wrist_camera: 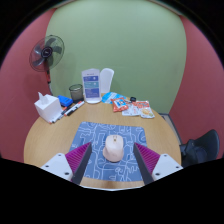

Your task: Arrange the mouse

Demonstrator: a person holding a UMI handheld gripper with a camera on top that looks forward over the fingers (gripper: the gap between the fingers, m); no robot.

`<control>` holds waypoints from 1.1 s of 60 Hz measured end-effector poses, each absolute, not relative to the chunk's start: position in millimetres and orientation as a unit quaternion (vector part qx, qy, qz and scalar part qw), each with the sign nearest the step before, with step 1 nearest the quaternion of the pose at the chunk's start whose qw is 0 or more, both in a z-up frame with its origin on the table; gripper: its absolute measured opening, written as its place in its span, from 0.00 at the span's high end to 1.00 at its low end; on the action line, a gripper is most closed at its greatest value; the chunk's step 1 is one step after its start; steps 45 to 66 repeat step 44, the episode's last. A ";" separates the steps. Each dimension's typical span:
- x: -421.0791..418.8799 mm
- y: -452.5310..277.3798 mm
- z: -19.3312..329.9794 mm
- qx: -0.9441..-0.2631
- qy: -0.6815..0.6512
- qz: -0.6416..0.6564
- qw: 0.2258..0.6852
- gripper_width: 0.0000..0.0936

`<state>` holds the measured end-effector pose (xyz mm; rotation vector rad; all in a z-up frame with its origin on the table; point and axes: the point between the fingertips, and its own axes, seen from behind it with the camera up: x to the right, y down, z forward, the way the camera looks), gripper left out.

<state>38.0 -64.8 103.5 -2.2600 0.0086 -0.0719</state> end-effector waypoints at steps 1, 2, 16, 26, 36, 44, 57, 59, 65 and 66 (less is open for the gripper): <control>36.8 -71.1 109.9 -0.903 0.004 -0.031 0.428 0.10; 35.3 -77.6 116.4 -0.902 0.005 -0.032 0.431 0.10; 17.2 -175.6 181.1 -0.888 0.021 -0.061 0.455 0.10; 5.5 -241.2 200.1 -0.882 0.030 -0.077 0.463 0.10; -4.0 -286.6 200.9 -0.883 0.032 -0.083 0.461 0.10; -8.0 -304.0 202.1 -0.884 0.032 -0.085 0.458 0.10; -8.0 -304.0 202.1 -0.884 0.032 -0.085 0.458 0.10; -8.0 -304.0 202.1 -0.884 0.032 -0.085 0.458 0.10; -8.0 -304.0 202.1 -0.884 0.032 -0.085 0.458 0.10; -8.0 -304.0 202.1 -0.884 0.032 -0.085 0.458 0.10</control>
